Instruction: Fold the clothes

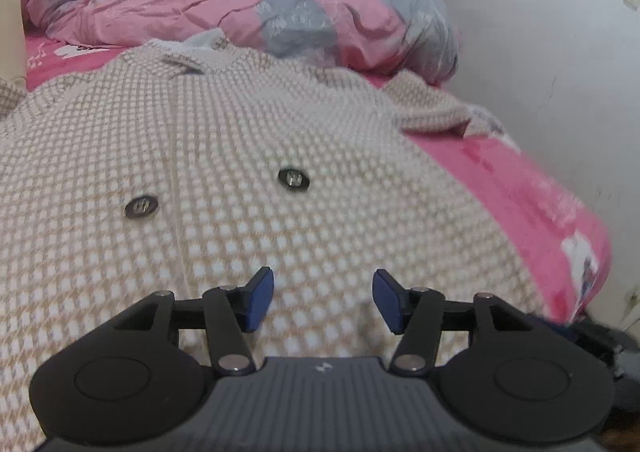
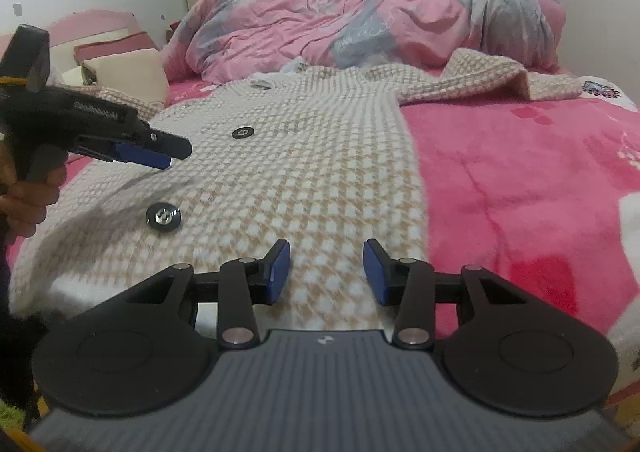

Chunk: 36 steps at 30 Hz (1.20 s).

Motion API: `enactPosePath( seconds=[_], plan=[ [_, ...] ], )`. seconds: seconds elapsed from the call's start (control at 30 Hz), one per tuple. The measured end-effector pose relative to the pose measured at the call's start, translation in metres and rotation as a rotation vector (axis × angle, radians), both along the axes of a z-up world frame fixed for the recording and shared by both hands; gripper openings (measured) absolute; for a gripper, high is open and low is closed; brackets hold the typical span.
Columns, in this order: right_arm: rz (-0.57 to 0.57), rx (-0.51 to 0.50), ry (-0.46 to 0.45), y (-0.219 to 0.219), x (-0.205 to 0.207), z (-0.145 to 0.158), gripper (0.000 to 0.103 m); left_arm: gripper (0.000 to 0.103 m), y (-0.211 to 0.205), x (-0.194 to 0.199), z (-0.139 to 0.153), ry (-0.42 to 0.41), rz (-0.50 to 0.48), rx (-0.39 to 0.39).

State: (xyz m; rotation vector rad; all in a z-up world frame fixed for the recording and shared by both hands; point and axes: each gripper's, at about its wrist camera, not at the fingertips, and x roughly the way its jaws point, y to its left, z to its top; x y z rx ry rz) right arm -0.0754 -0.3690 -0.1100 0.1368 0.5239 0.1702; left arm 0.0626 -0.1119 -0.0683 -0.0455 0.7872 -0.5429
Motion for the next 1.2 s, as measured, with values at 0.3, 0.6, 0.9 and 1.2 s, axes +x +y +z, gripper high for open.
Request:
enactPosePath(
  seconds=[0.3, 0.6, 0.9, 1.2],
  plan=[
    [-0.133, 0.032, 0.116, -0.014, -0.053, 0.013, 0.041, 0.058, 0.024, -0.053, 0.01, -0.031, 0.025, 0.016],
    [-0.302, 0.255, 0.034, -0.003, -0.131, 0.033, 0.046, 0.058, 0.063, -0.106, 0.023, -0.049, 0.076, -0.007],
    [-0.104, 0.245, 0.038, 0.055, -0.084, 0.051, 0.049, 0.058, 0.097, -0.125, 0.016, -0.045, 0.178, -0.053],
    [-0.046, 0.037, 0.03, 0.106, 0.091, 0.06, 0.065, 0.071, 0.076, -0.015, 0.026, -0.135, 0.292, 0.057]
  ],
)
